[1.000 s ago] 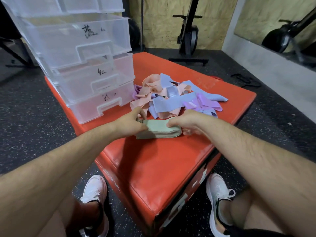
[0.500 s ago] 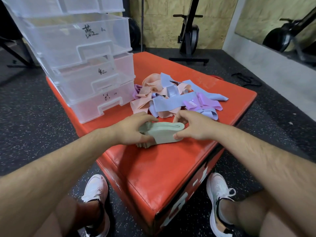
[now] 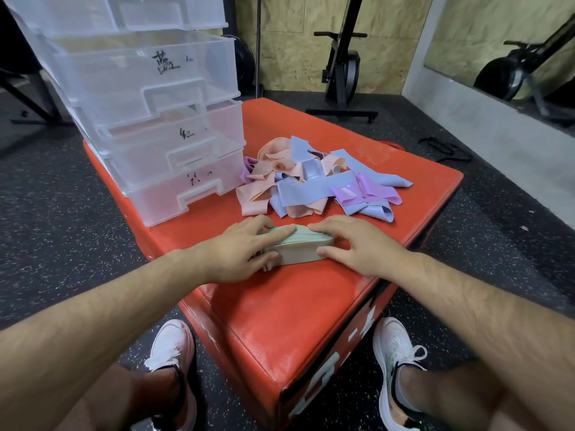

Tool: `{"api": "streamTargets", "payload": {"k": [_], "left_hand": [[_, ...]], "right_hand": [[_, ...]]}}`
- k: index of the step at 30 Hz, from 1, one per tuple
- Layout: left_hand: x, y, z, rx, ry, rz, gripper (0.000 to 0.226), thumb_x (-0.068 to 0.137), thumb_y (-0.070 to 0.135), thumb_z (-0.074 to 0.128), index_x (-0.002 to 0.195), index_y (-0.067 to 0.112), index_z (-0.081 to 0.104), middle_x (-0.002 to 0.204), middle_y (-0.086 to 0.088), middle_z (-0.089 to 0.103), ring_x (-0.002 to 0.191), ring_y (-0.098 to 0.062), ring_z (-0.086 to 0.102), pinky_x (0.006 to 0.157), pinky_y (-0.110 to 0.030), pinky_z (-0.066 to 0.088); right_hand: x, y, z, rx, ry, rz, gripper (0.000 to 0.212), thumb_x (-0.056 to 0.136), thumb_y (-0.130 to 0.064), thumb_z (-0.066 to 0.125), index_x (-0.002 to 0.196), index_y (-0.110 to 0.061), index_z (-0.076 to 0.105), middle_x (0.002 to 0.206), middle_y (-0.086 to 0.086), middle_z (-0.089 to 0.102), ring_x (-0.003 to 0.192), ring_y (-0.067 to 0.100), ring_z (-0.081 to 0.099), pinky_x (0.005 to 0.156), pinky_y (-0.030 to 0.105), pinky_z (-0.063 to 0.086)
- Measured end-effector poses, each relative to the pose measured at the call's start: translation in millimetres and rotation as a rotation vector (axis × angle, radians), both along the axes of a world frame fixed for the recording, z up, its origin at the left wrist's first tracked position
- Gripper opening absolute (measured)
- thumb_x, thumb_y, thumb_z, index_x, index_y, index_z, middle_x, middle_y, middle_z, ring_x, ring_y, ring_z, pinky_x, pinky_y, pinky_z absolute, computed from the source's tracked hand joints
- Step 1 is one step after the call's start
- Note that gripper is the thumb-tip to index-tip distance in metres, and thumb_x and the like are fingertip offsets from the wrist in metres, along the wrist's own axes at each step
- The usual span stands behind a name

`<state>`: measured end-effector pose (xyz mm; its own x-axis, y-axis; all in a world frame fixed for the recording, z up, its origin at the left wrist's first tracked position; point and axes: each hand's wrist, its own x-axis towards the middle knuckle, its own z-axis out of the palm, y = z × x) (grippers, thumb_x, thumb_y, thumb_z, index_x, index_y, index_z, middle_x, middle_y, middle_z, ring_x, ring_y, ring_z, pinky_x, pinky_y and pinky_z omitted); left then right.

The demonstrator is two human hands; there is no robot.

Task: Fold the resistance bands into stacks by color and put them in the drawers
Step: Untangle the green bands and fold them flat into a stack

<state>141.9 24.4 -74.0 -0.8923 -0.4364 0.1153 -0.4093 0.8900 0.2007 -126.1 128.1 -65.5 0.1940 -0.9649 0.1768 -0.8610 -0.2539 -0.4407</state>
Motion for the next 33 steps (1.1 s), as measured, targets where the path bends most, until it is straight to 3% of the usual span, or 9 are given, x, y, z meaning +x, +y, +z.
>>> {"api": "streamTargets", "payload": {"k": [5,9,13,16,18,22,25,30,33], "left_hand": [[-2.0,1.5,0.9,0.010,-0.002,0.041,0.062,0.096,0.048,0.030,0.156,0.037,0.021,0.121,0.003,0.037,0.109,-0.014,0.041,0.103,-0.031,0.037],[7.8,-1.6,4.2,0.104,0.124,0.063,0.056,0.095,0.044,0.035,0.149,0.034,0.040,0.113,0.003,0.041,0.105,-0.015,0.045,0.099,-0.027,0.038],[29.8,-3.1,16.8,0.296,0.294,0.203,0.045,0.093,0.031,0.059,0.139,0.035,0.055,0.113,0.005,0.053,0.104,-0.008,0.052,0.097,-0.019,0.038],[49.2,-9.0,29.6,0.552,0.505,0.361,0.040,0.081,0.037,0.067,0.121,0.040,0.062,0.102,0.009,0.061,0.090,-0.008,0.060,0.086,-0.027,0.049],[63.1,-13.4,34.6,0.639,0.645,0.440,0.034,0.082,0.028,0.075,0.112,0.037,0.061,0.098,0.005,0.055,0.077,-0.009,0.056,0.072,-0.021,0.049],[89.0,-18.8,34.7,0.473,0.622,0.593,0.030,0.086,0.015,0.074,0.104,0.029,0.055,0.099,0.000,0.051,0.071,-0.008,0.052,0.060,-0.007,0.043],[102.6,-25.0,25.0,0.410,0.583,0.642,0.028,0.085,0.013,0.070,0.104,0.028,0.055,0.101,-0.004,0.056,0.082,-0.016,0.057,0.062,-0.012,0.044],[109.0,-35.9,16.0,0.251,0.510,0.693,0.022,0.087,0.017,0.062,0.098,0.033,0.051,0.097,0.001,0.058,0.080,-0.017,0.059,0.066,-0.030,0.048],[107.1,-39.1,12.4,0.174,0.422,0.708,0.022,0.089,0.017,0.057,0.106,0.030,0.052,0.104,-0.003,0.052,0.074,-0.020,0.058,0.072,-0.030,0.049]], "right_hand": [[2.7,-3.7,-3.0,-0.008,0.004,0.020,0.053,0.095,-0.031,0.065,0.145,-0.036,0.049,0.121,-0.012,0.056,0.110,0.006,0.054,0.098,0.024,0.043],[12.1,-8.8,1.1,-0.023,-0.080,0.025,0.045,0.092,-0.030,0.069,0.134,-0.043,0.059,0.108,-0.017,0.058,0.102,0.004,0.056,0.088,0.019,0.045],[37.3,-27.2,9.5,0.043,-0.347,-0.079,0.034,0.081,-0.027,0.077,0.108,-0.040,0.062,0.105,-0.018,0.064,0.087,-0.002,0.060,0.086,0.026,0.050],[64.6,-50.7,25.8,0.104,-0.555,-0.183,0.040,0.080,-0.022,0.076,0.110,-0.027,0.050,0.091,-0.001,0.063,0.065,0.011,0.055,0.065,0.027,0.050],[85.8,-68.4,34.6,0.152,-0.658,-0.226,0.041,0.082,-0.016,0.073,0.114,-0.023,0.048,0.090,0.002,0.066,0.067,0.014,0.058,0.063,0.025,0.048],[127.6,-102.9,30.1,0.139,-0.668,-0.224,0.042,0.080,-0.018,0.071,0.113,-0.025,0.047,0.099,0.008,0.068,0.073,0.016,0.060,0.066,0.023,0.051],[150.4,-121.9,21.0,0.065,-0.533,-0.179,0.036,0.082,-0.014,0.069,0.107,-0.024,0.046,0.100,-0.001,0.057,0.080,0.012,0.055,0.060,0.009,0.041],[170.1,-147.0,6.6,0.045,-0.420,-0.171,0.014,0.073,-0.032,0.063,0.082,-0.040,0.056,0.103,0.006,0.060,0.088,0.018,0.059,0.074,0.026,0.042],[173.1,-153.5,1.0,0.009,-0.336,-0.146,0.014,0.085,-0.023,0.066,0.091,-0.035,0.067,0.107,0.003,0.052,0.093,0.012,0.053,0.086,0.021,0.038]]}}
